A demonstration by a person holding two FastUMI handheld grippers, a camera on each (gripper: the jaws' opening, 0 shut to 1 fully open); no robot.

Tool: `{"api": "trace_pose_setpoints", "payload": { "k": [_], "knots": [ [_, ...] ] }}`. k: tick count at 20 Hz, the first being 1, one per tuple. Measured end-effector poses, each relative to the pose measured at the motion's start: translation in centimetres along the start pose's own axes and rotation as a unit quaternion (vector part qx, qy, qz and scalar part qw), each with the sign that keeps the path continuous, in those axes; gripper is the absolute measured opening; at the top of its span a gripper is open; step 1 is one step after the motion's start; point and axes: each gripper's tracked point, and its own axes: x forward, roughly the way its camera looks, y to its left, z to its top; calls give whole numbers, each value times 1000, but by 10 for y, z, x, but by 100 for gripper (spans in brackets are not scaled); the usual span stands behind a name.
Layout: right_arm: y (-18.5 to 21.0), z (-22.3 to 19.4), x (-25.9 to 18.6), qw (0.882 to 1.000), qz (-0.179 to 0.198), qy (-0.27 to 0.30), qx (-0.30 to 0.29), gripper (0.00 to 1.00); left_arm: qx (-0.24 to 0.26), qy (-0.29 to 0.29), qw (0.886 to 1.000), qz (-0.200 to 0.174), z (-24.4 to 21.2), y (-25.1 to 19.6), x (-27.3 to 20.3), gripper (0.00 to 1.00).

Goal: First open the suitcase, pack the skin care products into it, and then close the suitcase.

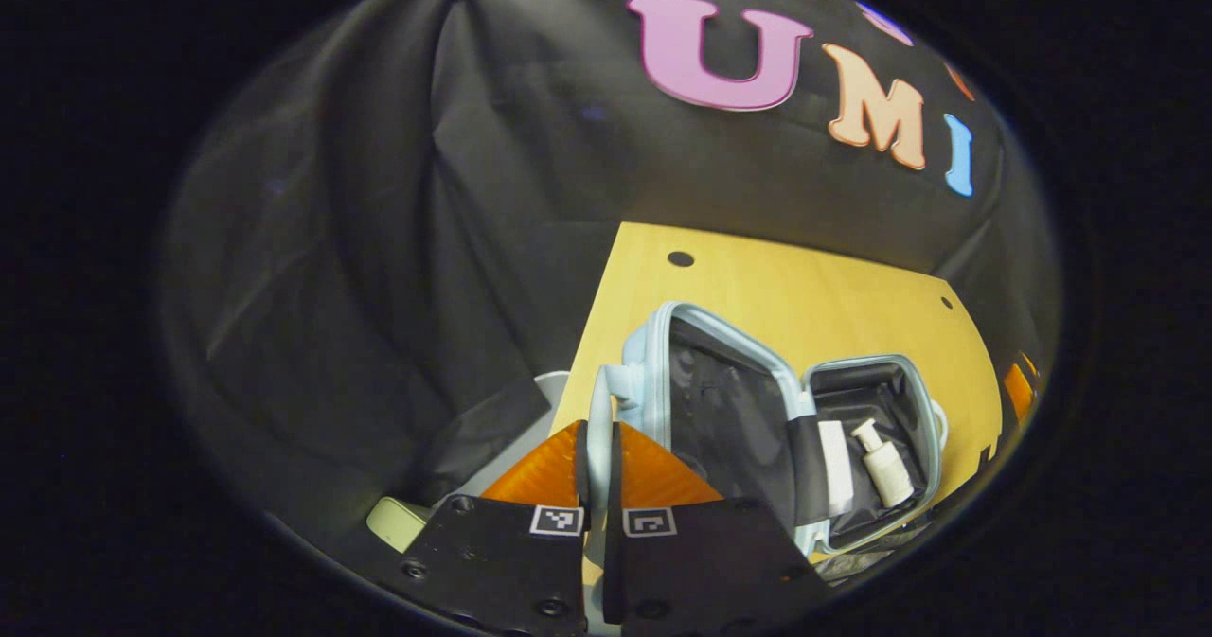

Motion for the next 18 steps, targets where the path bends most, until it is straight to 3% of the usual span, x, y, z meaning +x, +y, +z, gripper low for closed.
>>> {"api": "trace_pose_setpoints", "payload": {
  "k": [5, 7, 8, 11, 12, 18],
  "knots": [
    [-33, 9, -19, 1000, 7, -14, 13, 99, 39, -33, 999, -19, 26, -60, -30, 1],
    [-51, 8, -27, 1000, 0, -16, 19, 94, 57, -44, 997, -32, 36, -79, -36, 1],
    [-59, 7, -30, 1000, -2, -16, 24, 98, 64, -50, 996, -39, 40, -90, -38, 1],
    [-85, 9, -42, 999, -16, -21, 33, 94, 77, -62, 993, -67, 54, -126, -46, 1],
    [-92, 11, -46, 999, -20, -24, 36, 98, 79, -66, 991, -82, 59, -143, -48, 1],
    [-129, 14, -68, 997, -43, -36, 47, 98, 80, -89, 977, -178, 73, -247, -62, 1]
  ]
}}
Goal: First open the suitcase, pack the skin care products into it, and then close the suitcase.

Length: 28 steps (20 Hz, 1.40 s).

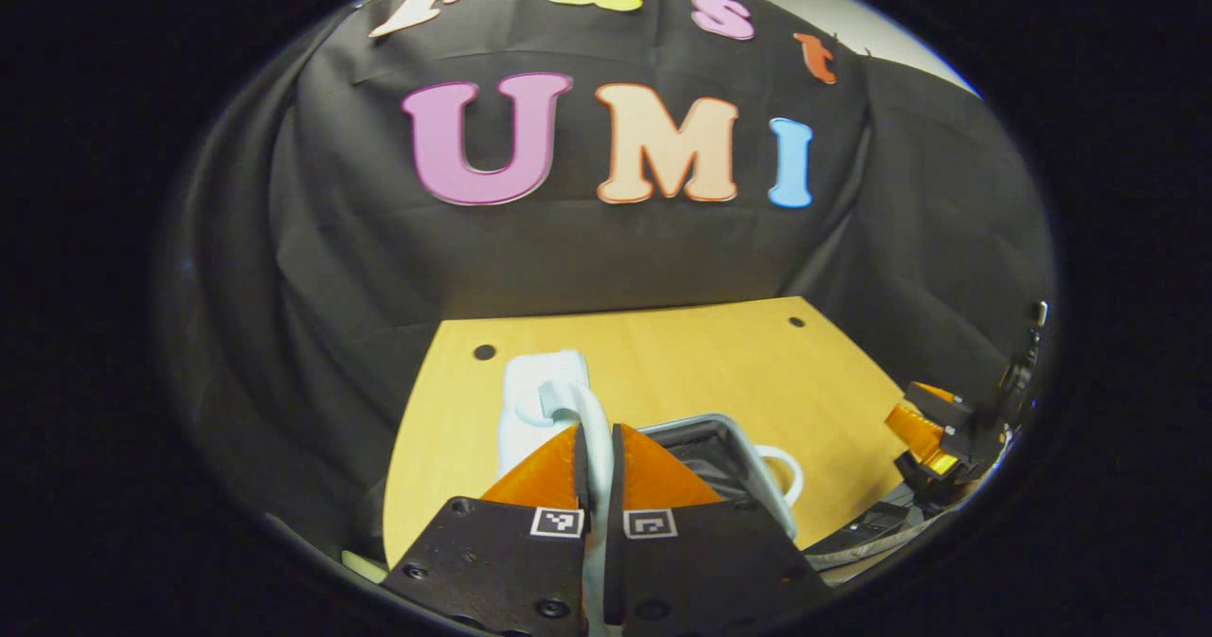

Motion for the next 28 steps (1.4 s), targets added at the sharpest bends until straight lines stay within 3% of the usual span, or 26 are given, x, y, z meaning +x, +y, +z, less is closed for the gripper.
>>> {"api": "trace_pose_setpoints", "payload": {
  "k": [2, 4, 9, 21, 23, 25, 28],
  "knots": [
    [-11, 0, -6, 1000, -8, -3, 2, 94, -9, -6, 1000, -18, 3, -24, 10, 1],
    [-22, 1, -14, 1000, -17, -5, 5, 98, -11, -5, 999, -35, 2, -50, 17, 1],
    [-50, 3, -34, 999, -38, -13, 9, 98, -44, 1, 994, -103, -15, -128, 39, 1],
    [-122, 6, -74, 996, -85, -18, 0, 98, 17, 113, 987, -115, -140, -239, 132, 3],
    [-130, 8, -79, 996, -89, -20, 1, 98, 29, 89, 991, -97, -135, -243, 132, 19],
    [-135, 14, -81, 996, -90, -25, 1, 98, 44, 24, 995, -82, -102, -245, 126, 45],
    [-139, 36, -81, 995, -88, -49, -10, 98, 42, -103, 993, -45, -37, -247, 93, 100]
  ]
}}
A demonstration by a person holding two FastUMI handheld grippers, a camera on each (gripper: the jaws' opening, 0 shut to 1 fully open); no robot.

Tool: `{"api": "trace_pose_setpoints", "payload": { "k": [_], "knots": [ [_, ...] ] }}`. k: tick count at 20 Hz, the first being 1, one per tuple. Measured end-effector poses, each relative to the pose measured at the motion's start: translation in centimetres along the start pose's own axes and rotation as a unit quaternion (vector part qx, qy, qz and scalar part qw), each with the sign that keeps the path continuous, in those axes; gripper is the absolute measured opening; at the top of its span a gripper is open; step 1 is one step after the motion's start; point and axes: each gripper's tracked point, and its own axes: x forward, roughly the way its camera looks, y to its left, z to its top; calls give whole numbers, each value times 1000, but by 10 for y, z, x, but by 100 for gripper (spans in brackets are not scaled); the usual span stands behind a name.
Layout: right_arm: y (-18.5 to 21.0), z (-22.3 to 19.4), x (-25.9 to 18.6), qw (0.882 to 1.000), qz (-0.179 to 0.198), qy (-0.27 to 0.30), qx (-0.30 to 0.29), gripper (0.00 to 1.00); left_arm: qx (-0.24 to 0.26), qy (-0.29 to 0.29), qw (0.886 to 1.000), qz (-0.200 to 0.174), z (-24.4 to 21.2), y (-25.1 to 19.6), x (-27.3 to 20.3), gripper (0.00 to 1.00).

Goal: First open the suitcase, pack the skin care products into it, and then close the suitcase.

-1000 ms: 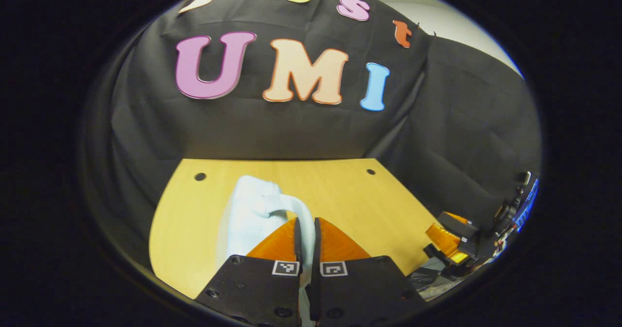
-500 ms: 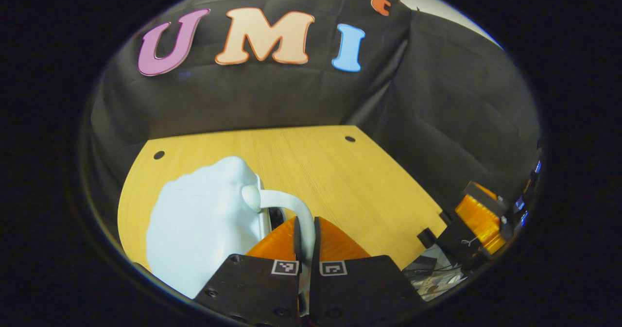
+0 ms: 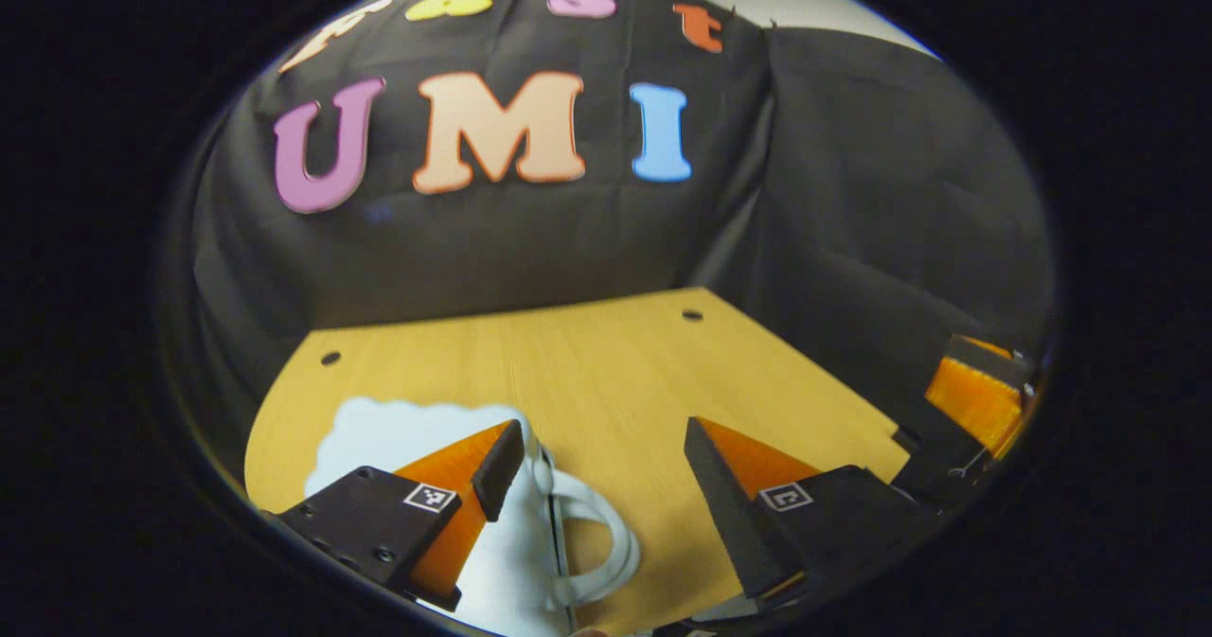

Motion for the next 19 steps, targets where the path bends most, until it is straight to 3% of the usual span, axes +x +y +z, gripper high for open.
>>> {"api": "trace_pose_setpoints", "payload": {
  "k": [3, 5, 6, 9, 11, 15, 19],
  "knots": [
    [6, 41, 8, 999, 17, -45, -10, 98, 10, -111, 991, 72, 68, 22, -38, 98],
    [13, 69, 8, 996, 36, -78, -16, 98, 10, -146, 985, 92, 95, 24, -53, 98],
    [16, 83, 7, 994, 44, -98, -18, 94, 9, -150, 984, 92, 100, 20, -55, 96],
    [24, 104, 1, 988, 63, -136, -30, 100, 2, -171, 981, 96, 119, 20, -69, 96],
    [33, 110, -8, 987, 72, -139, -28, 95, 1, -179, 979, 101, 128, 24, -74, 95],
    [51, 136, -28, 981, 72, -178, -26, 95, 32, -190, 977, 95, 136, 24, -94, 95],
    [71, 139, -51, 982, 68, -178, -18, 98, 33, -188, 980, 61, 128, 13, -112, 95]
  ]
}}
